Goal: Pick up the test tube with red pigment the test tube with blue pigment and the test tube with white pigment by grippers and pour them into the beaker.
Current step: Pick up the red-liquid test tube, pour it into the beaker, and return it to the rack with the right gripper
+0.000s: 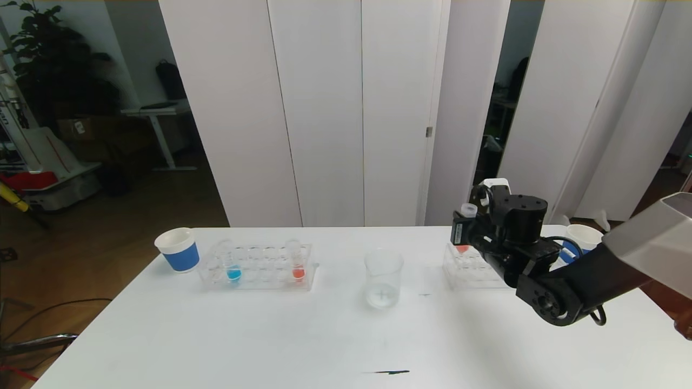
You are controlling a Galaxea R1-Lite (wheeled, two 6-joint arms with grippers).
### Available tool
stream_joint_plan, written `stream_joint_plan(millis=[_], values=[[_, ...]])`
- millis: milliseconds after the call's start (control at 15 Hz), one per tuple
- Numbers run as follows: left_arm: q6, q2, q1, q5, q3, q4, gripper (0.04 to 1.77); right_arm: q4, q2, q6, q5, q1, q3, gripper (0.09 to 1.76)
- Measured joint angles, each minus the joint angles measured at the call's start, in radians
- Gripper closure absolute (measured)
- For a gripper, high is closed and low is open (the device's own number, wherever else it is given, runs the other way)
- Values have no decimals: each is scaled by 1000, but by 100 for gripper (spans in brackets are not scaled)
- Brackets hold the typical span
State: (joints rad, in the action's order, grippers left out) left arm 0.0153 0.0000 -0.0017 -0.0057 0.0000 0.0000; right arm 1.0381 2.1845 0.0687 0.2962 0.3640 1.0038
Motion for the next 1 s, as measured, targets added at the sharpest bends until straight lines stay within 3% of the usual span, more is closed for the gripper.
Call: stream_joint_plan(millis=[200,467,733,1000], values=[[0,0,0,0,0,0,6,-160,-32,-1,-27,-3,133,127],[0,0,0,0,0,0,6,-360,-32,0,-167,-19,378,127],[0,0,0,0,0,0,6,-393,12,-83,-399,-29,598,127],[0,0,0,0,0,0,6,-369,61,-221,-537,-18,641,127]])
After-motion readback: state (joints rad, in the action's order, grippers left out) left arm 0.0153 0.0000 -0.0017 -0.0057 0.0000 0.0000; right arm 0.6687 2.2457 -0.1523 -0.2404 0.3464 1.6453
